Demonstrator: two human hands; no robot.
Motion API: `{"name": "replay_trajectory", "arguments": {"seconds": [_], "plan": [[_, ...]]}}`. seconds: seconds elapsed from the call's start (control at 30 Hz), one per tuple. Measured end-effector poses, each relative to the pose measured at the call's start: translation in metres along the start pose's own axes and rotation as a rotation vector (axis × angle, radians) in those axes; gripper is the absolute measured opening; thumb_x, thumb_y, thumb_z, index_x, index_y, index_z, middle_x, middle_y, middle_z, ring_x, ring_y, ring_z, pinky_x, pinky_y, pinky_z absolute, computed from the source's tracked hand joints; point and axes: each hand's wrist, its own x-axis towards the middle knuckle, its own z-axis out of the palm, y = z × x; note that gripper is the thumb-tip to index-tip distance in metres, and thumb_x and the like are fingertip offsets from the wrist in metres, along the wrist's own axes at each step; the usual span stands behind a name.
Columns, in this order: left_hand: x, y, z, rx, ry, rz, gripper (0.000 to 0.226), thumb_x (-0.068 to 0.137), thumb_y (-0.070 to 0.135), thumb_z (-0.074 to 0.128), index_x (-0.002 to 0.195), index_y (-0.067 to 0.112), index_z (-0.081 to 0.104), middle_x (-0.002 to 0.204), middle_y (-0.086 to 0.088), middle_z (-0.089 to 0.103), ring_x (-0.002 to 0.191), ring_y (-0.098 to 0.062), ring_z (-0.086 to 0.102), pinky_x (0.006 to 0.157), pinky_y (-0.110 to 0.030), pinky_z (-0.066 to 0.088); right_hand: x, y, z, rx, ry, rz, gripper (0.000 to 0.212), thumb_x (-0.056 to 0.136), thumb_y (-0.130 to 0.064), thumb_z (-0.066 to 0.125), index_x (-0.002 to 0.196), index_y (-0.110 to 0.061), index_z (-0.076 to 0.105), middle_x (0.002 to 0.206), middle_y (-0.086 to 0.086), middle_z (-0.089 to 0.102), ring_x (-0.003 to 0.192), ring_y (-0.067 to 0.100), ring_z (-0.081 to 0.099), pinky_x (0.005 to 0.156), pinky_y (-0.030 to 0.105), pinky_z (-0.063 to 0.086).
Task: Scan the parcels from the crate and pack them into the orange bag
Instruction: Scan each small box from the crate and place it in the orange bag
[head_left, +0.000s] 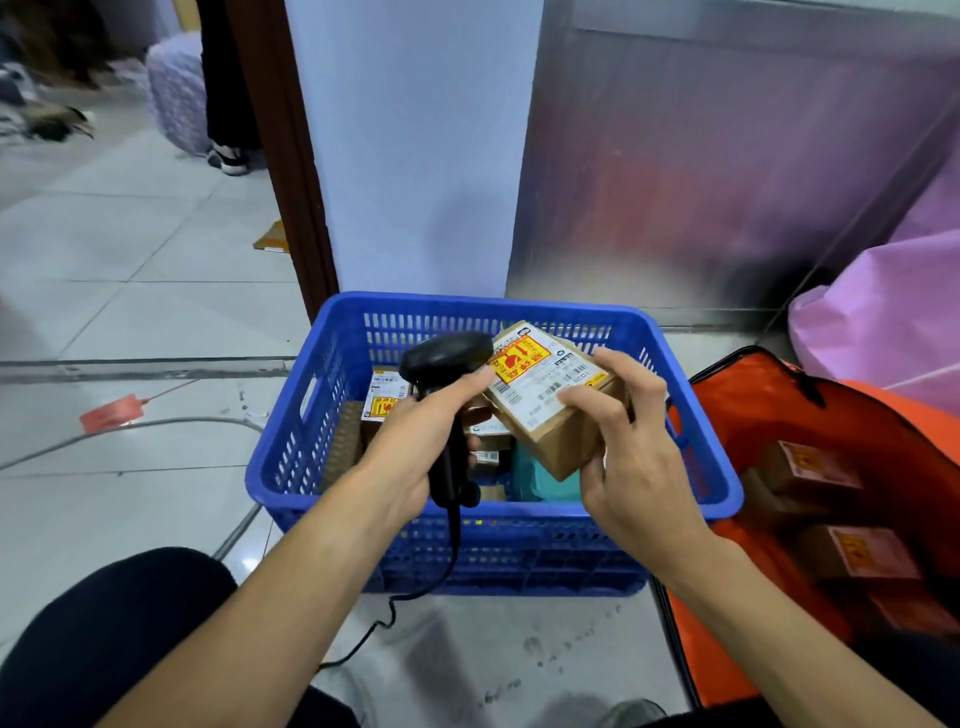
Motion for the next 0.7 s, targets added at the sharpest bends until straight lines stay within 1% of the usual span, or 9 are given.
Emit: {"name": "replay_trajectory", "arguments": {"seconds": [0.03, 0.1, 0.17, 0.2, 0.3, 0.43, 0.57, 0.63, 0.7], "plan": [[0.001, 0.0, 0.001, -0.007, 0.015, 0.01, 0.034, 0.084, 0.041, 0.083, 0.103, 0.014, 0.078, 0.071, 0.001, 0.072, 0.052, -0.012, 0.056, 0.054, -0.026, 0.051, 0.0, 0.003, 0.0, 0.051, 0.023, 0.043, 0.074, 0.072, 0.02, 0.066, 0.129, -0.023, 0.046, 0.15, 0.011, 0.03, 0.128, 0.029, 0.046, 0.072, 0.042, 0.063], [0.006, 0.001, 0.0, -0.043, 0.035, 0.023, 0.034, 0.085, 0.038, 0.083, 0.105, 0.011, 0.076, 0.069, 0.001, 0.071, 0.051, -0.013, 0.055, 0.052, -0.026, 0.05, 0.002, 0.01, -0.002, 0.16, 0.055, 0.129, 0.078, 0.069, 0.025, 0.064, 0.127, -0.024, 0.046, 0.149, 0.013, 0.032, 0.135, 0.022, 0.043, 0.096, 0.027, 0.055], [0.01, 0.001, -0.001, -0.053, 0.027, 0.011, 0.03, 0.085, 0.036, 0.083, 0.098, 0.011, 0.075, 0.073, -0.002, 0.071, 0.051, -0.014, 0.055, 0.052, -0.027, 0.049, 0.004, 0.015, -0.007, 0.238, 0.044, 0.174, 0.081, 0.069, 0.028, 0.061, 0.126, -0.027, 0.048, 0.144, 0.014, 0.036, 0.136, 0.014, 0.041, 0.103, 0.009, 0.039], [0.013, 0.0, -0.002, -0.046, 0.019, 0.0, 0.027, 0.084, 0.036, 0.084, 0.092, 0.012, 0.073, 0.073, -0.002, 0.069, 0.05, -0.014, 0.055, 0.051, -0.027, 0.049, 0.004, 0.017, -0.009, 0.265, 0.025, 0.181, 0.081, 0.069, 0.029, 0.061, 0.126, -0.028, 0.048, 0.142, 0.013, 0.038, 0.136, 0.011, 0.041, 0.103, 0.007, 0.036], [0.018, -0.009, -0.001, -0.023, 0.027, -0.012, 0.031, 0.083, 0.036, 0.085, 0.094, 0.01, 0.074, 0.074, -0.004, 0.064, 0.049, -0.014, 0.052, 0.051, -0.028, 0.049, 0.002, 0.024, -0.014, 0.317, -0.023, 0.195, 0.082, 0.071, 0.03, 0.059, 0.127, -0.03, 0.047, 0.135, 0.009, 0.041, 0.131, 0.009, 0.043, 0.104, 0.011, 0.036], [0.021, -0.016, 0.0, -0.046, 0.03, -0.019, 0.034, 0.085, 0.031, 0.084, 0.108, 0.008, 0.077, 0.079, -0.002, 0.074, 0.05, -0.013, 0.051, 0.051, -0.029, 0.049, 0.003, 0.031, -0.016, 0.358, -0.02, 0.219, 0.083, 0.071, 0.03, 0.06, 0.126, -0.031, 0.047, 0.129, 0.006, 0.045, 0.123, 0.019, 0.049, 0.101, 0.02, 0.041], [0.025, -0.015, -0.003, -0.034, 0.008, -0.057, 0.038, 0.084, 0.039, 0.084, 0.107, 0.009, 0.078, 0.09, -0.007, 0.073, 0.051, -0.013, 0.053, 0.053, -0.03, 0.051, 0.002, 0.034, -0.02, 0.475, -0.075, 0.304, 0.095, 0.074, 0.03, 0.059, 0.125, -0.049, 0.044, 0.136, -0.009, 0.048, 0.129, 0.019, 0.049, 0.096, 0.034, 0.049], [0.024, -0.016, -0.003, -0.004, -0.04, -0.114, 0.044, 0.083, 0.047, 0.082, 0.108, 0.011, 0.079, 0.089, -0.009, 0.07, 0.05, -0.013, 0.054, 0.051, -0.029, 0.051, 0.001, 0.037, -0.022, 0.545, -0.106, 0.339, 0.097, 0.075, 0.031, 0.056, 0.126, -0.05, 0.045, 0.143, -0.018, 0.046, 0.136, 0.014, 0.047, 0.1, 0.032, 0.049], [0.022, -0.016, -0.001, -0.005, -0.096, -0.169, 0.047, 0.084, 0.051, 0.08, 0.109, 0.012, 0.079, 0.09, -0.011, 0.069, 0.049, -0.013, 0.054, 0.05, -0.028, 0.051, 0.001, 0.04, -0.023, 0.578, -0.109, 0.367, 0.095, 0.074, 0.034, 0.051, 0.129, -0.044, 0.046, 0.147, -0.021, 0.046, 0.14, 0.009, 0.046, 0.104, 0.024, 0.045]]}}
